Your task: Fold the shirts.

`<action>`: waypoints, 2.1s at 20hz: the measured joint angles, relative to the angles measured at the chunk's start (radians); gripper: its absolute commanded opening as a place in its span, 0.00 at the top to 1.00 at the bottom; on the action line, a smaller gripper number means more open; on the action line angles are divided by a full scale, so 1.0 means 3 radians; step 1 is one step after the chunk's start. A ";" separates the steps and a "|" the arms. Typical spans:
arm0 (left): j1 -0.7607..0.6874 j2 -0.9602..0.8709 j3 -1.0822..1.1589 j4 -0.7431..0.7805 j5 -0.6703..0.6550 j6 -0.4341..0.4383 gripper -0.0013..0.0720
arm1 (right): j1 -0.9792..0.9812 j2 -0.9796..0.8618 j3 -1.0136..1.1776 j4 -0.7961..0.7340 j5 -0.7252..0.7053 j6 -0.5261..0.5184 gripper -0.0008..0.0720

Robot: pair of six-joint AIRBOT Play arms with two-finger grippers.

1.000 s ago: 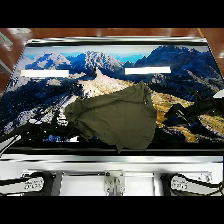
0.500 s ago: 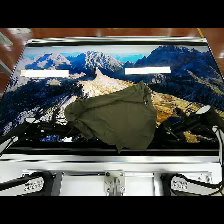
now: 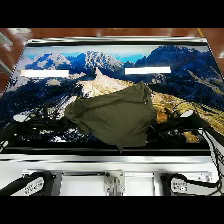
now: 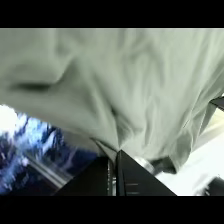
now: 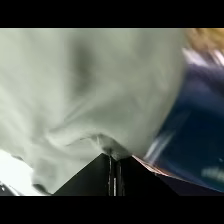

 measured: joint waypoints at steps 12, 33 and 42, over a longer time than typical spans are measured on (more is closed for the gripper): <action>0.0060 0.1642 0.2923 0.1130 0.0763 -0.0332 0.93 | 0.0036 0.2035 0.2867 0.0295 -0.0446 -0.0829 0.91; 0.0058 0.1223 0.2261 0.2706 -0.0347 -0.1649 0.93 | 0.0050 0.1256 0.3136 -0.1675 0.0905 0.0783 0.91; 0.0060 -0.0632 0.1971 0.1921 0.0718 -0.1776 0.93 | 0.0225 -0.0468 0.2608 -0.0587 -0.0993 0.1012 0.90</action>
